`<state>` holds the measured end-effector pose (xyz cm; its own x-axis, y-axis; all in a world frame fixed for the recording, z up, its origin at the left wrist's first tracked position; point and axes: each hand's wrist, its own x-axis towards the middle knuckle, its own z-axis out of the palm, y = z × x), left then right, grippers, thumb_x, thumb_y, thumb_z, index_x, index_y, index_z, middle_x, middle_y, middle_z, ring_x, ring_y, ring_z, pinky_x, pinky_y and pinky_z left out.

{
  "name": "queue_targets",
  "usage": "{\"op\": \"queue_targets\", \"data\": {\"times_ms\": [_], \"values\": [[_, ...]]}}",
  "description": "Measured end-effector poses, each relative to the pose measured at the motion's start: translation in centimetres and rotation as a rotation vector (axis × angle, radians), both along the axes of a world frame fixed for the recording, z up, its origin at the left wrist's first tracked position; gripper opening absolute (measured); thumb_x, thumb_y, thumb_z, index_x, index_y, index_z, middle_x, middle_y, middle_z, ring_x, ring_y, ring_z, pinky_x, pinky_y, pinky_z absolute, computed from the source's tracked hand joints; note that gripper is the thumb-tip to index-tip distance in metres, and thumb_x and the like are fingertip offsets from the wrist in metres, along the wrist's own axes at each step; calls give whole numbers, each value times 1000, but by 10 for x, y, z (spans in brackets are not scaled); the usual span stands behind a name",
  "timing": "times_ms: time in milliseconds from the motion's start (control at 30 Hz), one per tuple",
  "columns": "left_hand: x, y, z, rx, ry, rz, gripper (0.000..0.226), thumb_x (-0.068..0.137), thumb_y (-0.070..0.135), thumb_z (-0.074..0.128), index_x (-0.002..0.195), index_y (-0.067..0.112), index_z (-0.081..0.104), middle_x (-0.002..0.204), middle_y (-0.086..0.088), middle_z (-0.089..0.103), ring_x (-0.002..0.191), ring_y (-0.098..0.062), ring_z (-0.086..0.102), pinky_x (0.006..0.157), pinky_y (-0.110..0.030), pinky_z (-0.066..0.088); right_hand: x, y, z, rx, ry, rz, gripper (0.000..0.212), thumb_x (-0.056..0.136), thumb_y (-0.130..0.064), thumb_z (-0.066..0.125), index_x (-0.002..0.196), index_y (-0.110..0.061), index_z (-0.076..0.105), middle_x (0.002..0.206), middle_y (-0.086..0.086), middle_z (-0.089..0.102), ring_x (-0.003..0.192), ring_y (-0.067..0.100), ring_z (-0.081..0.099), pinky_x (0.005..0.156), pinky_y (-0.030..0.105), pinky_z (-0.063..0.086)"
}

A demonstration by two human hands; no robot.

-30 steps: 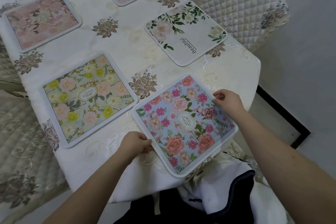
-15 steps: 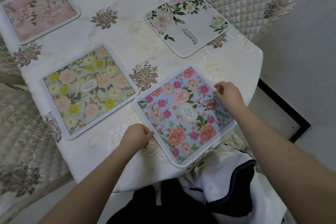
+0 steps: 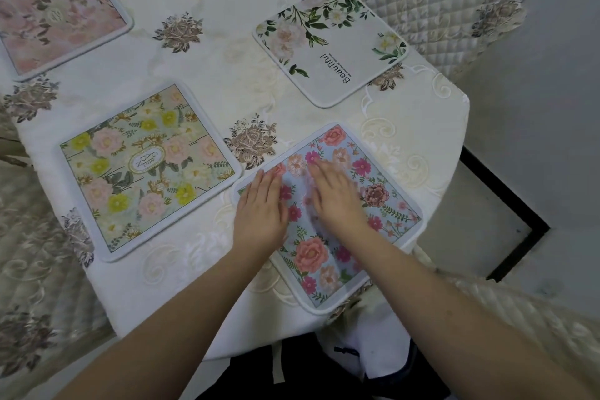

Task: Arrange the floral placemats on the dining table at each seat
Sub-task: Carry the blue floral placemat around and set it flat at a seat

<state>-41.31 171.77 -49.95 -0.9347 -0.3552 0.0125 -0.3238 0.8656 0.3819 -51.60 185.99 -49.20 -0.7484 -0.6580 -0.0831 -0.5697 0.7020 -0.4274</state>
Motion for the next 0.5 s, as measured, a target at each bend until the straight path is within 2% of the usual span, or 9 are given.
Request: {"op": "queue_targets", "data": {"times_ms": [67, 100, 300, 400, 500], "values": [[-3, 1, -9, -25, -33, -15, 55, 98, 27, 35, 151, 11, 31, 157, -7, 32, 148, -22, 19, 119, -40, 12, 7, -12, -8, 30, 0, 29, 57, 99, -33, 21, 152, -13, 26, 160, 6, 24, 149, 22, 16, 121, 43, 13], [-3, 1, -15, -37, -53, -32, 56, 100, 29, 31, 153, 12, 26, 159, -5, 27, 149, -20, 15, 121, -39, 9, 10, -16, -12, 46, 4, 32, 58, 99, -33, 18, 153, -13, 24, 161, 6, 21, 149, 21, 13, 122, 43, 12], [-1, -6, -28, -81, -125, -65, 62, 100, 40, 30, 156, 18, 16, 163, 1, 15, 150, -14, 8, 121, -39, 9, -12, -12, -26, 202, 99, 223, 63, 101, -51, 20, 156, -22, 11, 164, -1, 6, 150, 13, 1, 122, 42, 2], [0, -8, -25, -92, -135, -67, 65, 99, 44, 30, 156, 19, 13, 163, 0, 14, 150, -15, 9, 121, -38, 7, -43, -6, -25, 236, 107, 179, 64, 100, -54, 19, 156, -24, 9, 164, -1, 8, 150, 13, 1, 122, 40, 0], [3, -14, -25, -88, -176, -72, 68, 98, 50, 24, 157, 21, 6, 163, 2, 7, 150, -14, 3, 121, -35, 2, -65, 4, -25, 231, 72, 149, 68, 99, -57, 15, 157, -21, 3, 164, -2, 2, 150, 12, -4, 122, 38, -1]]}}
